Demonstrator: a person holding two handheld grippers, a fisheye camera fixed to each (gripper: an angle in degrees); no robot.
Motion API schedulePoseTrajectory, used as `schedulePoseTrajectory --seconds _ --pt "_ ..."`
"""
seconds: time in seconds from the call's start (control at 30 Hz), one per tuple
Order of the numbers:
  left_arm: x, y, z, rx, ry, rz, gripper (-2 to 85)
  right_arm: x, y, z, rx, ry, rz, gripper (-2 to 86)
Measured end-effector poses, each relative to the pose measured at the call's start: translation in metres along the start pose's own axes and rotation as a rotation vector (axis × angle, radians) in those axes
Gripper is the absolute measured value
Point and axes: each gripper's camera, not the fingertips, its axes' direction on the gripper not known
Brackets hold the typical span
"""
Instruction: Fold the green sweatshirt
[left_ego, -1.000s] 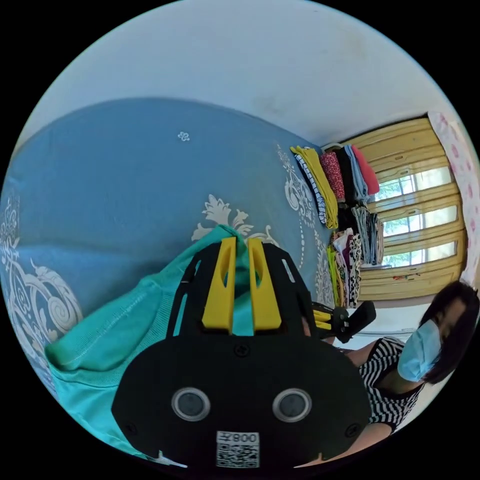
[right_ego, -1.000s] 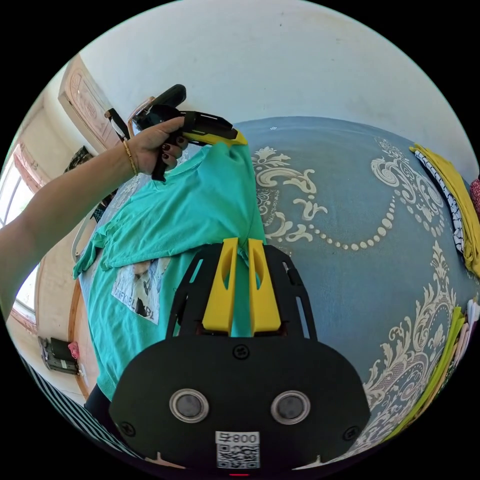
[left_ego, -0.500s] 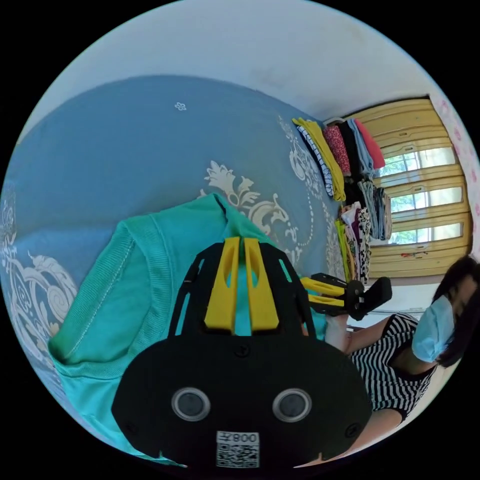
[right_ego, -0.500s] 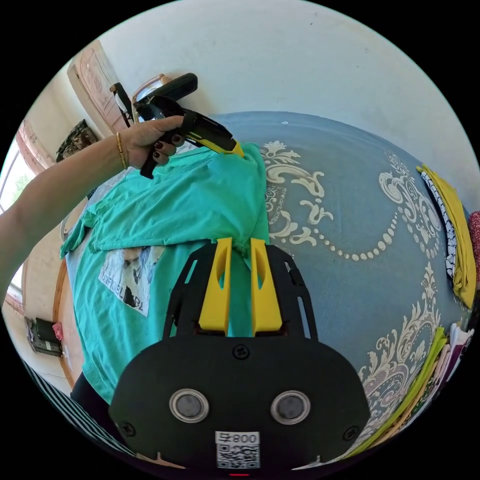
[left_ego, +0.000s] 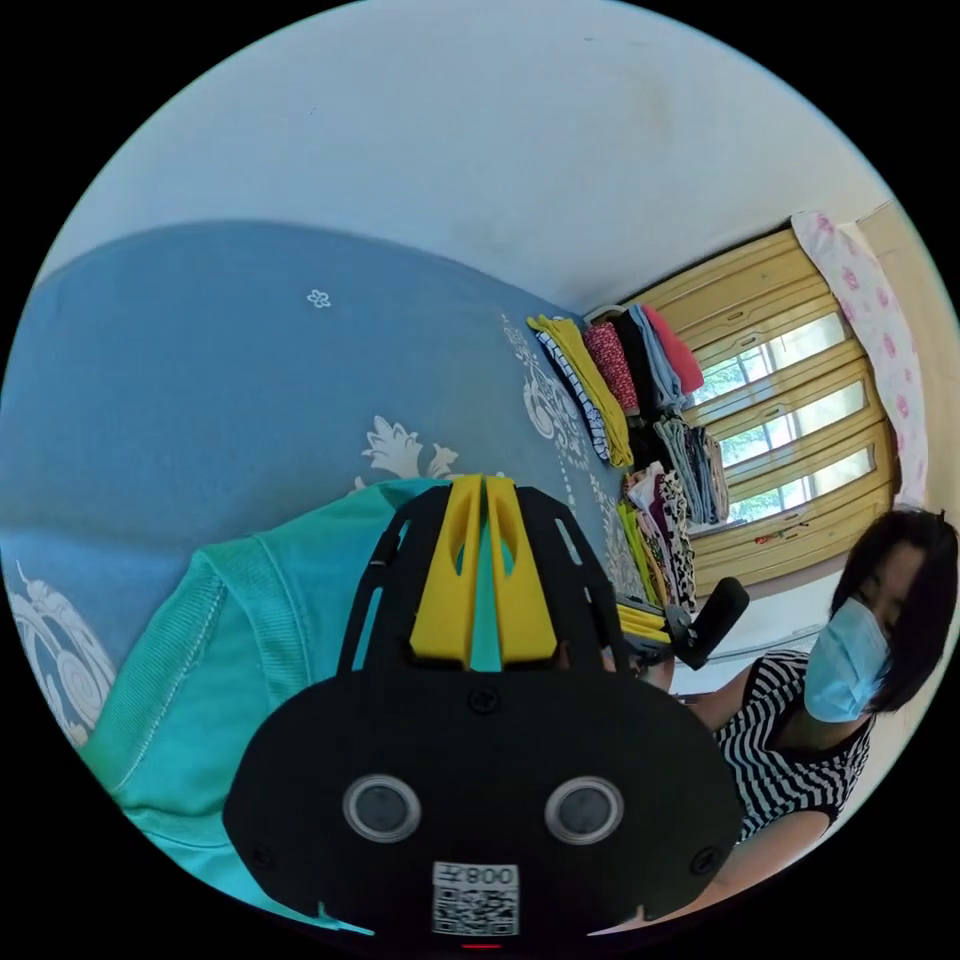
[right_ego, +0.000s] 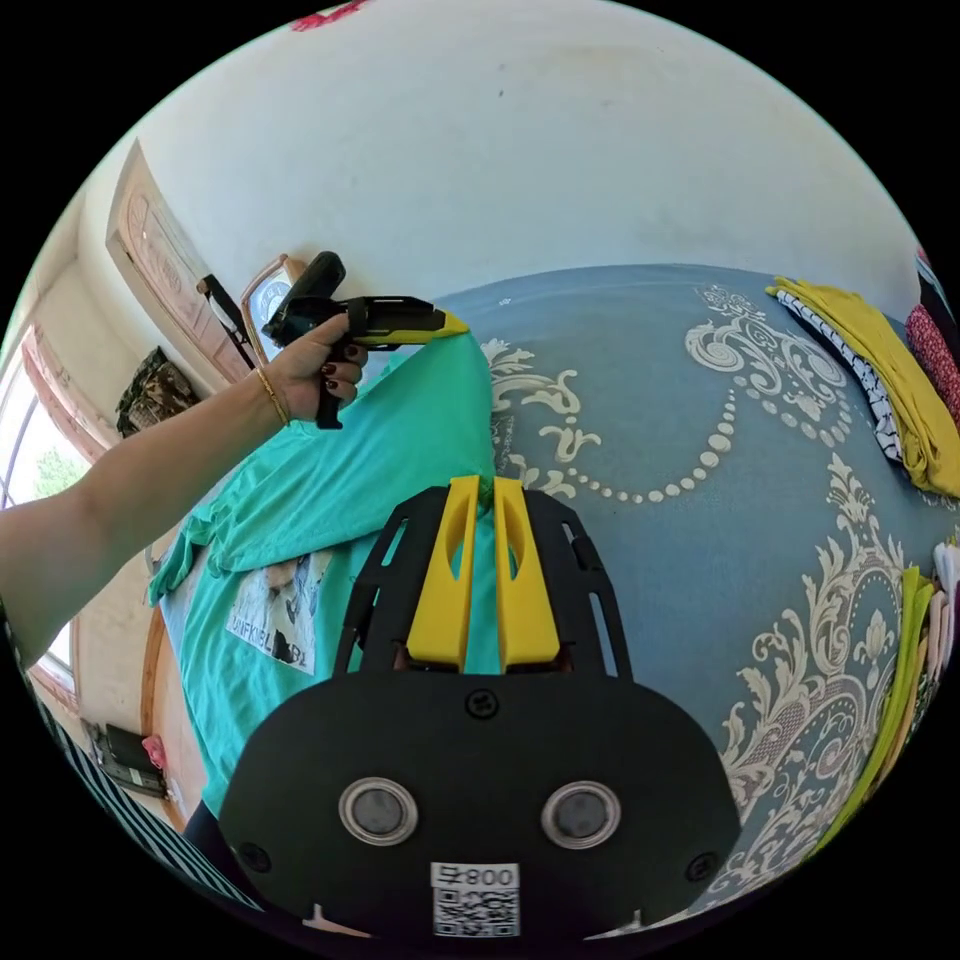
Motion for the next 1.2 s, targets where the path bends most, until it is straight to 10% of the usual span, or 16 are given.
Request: schedulePoseTrajectory --seconds 1.2 --pt "0.171 0.160 -0.023 0.008 -0.123 0.091 0.2 0.010 0.019 0.012 0.017 -0.086 0.023 0.1"
